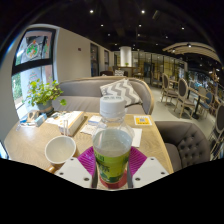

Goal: Pour water

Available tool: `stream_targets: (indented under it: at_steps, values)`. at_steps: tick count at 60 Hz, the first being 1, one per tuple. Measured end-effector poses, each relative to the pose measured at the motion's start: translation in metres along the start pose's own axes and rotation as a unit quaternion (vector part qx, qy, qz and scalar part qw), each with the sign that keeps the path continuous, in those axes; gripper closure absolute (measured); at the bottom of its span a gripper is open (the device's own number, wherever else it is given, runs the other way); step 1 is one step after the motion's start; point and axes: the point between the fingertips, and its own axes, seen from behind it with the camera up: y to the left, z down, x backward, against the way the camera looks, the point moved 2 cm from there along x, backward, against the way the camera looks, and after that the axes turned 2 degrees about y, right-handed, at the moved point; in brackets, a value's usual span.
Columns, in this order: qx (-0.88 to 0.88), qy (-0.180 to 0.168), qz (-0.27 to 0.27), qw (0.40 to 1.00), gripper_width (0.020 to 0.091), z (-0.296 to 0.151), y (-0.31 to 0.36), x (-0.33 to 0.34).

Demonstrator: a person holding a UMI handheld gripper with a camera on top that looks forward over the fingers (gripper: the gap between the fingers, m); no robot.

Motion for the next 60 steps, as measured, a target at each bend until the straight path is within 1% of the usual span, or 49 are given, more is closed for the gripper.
stream_targets:
  at_steps: [6, 9, 11, 15, 22, 26, 27, 28, 33, 34, 36, 40, 47, 53, 60]
  values:
    - [0.01, 0.004, 0.0, 1.0, 0.07, 0.015, -0.003, -0.008]
    - [0.007, 0.012, -0.001, 1.0, 0.0699, 0.025, -0.003, -0.011]
    - [0.005, -0.001, -0.002, 1.0, 0.069, 0.024, -0.002, -0.011]
    - [0.005, -0.005, -0.003, 1.0, 0.068, 0.024, -0.004, -0.01]
    - [0.004, -0.005, 0.001, 1.0, 0.0602, 0.025, -0.003, -0.009]
    - [0.005, 0.008, 0.006, 1.0, 0.0564, 0.029, -0.003, -0.008]
    - [0.003, 0.015, 0.007, 1.0, 0.0539, 0.03, -0.003, -0.008]
    - [0.0, 0.022, 0.007, 1.0, 0.0495, 0.032, -0.003, -0.007]
    - [-0.013, 0.042, 0.012, 0.999, 0.0255, 0.034, -0.003, 0.0]
    - [-0.014, 0.045, 0.016, 0.999, 0.0234, 0.034, -0.004, 0.002]
    - [-0.015, 0.052, 0.027, 0.998, 0.0266, 0.036, -0.007, 0.009]
    - [-0.013, 0.065, 0.05, 0.997, 0.0245, 0.035, -0.009, 0.025]
    - [-0.002, 0.089, 0.083, 0.993, 0.0253, 0.027, 0.003, 0.067]
    - [-0.005, 0.102, 0.108, 0.989, 0.0252, 0.019, 0.022, 0.115]
    - [-0.016, 0.116, 0.123, 0.986, 0.0249, 0.015, 0.059, 0.166]
